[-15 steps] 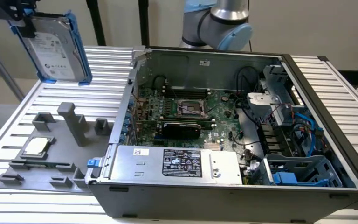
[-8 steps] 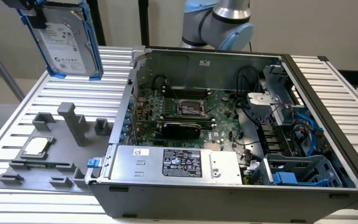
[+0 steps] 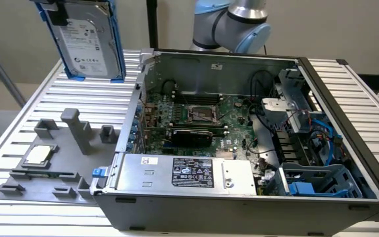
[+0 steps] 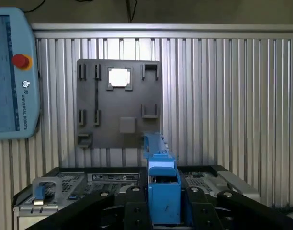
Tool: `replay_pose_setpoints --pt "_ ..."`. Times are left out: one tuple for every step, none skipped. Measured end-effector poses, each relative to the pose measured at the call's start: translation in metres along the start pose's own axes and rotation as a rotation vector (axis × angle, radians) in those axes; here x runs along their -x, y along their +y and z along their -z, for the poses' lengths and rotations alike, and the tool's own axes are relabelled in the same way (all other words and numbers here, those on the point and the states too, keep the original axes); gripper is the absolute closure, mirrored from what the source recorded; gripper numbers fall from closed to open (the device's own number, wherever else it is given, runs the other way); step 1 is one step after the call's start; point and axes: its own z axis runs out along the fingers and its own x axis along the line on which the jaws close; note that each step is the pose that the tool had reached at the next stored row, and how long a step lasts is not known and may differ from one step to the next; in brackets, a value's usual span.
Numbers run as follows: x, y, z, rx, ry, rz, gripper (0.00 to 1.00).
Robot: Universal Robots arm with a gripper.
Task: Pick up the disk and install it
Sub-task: 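Pick up the disk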
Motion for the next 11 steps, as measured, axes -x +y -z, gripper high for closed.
replay_pose_setpoints --pt "-0.001 -0.0042 0.0010 0.0001 0.0001 0.000 1.00" --pt "-0.002 -0.0085 0.0017 0.0000 0.0001 0.000 1.00" --pt "-0.003 -0.0128 0.0024 0.0001 0.0001 0.000 1.00" --pt "-0.004 -0.0171 0.0031 0.0002 0.0002 0.000 1.00" --pt "-0.005 -0.0214 0.0036 0.0002 0.0002 0.001 1.00" --pt "-0.006 -0.0259 0.0040 0.0002 0.0002 0.001 1.00" --pt "-0.006 -0.0302 0.0043 0.0002 0.0001 0.001 1.00" --pt "-0.007 -0.0349 0.0048 0.0002 0.0002 0.001 1.00" --pt "-0.008 -0.0396 0.0050 0.0001 0.0001 0.001 1.00" --pt "-0.009 -0.0440 0.0053 0.0002 0.0002 0.001 1.00" --pt "-0.010 -0.0485 0.0056 0.0001 0.0001 0.001 1.00"
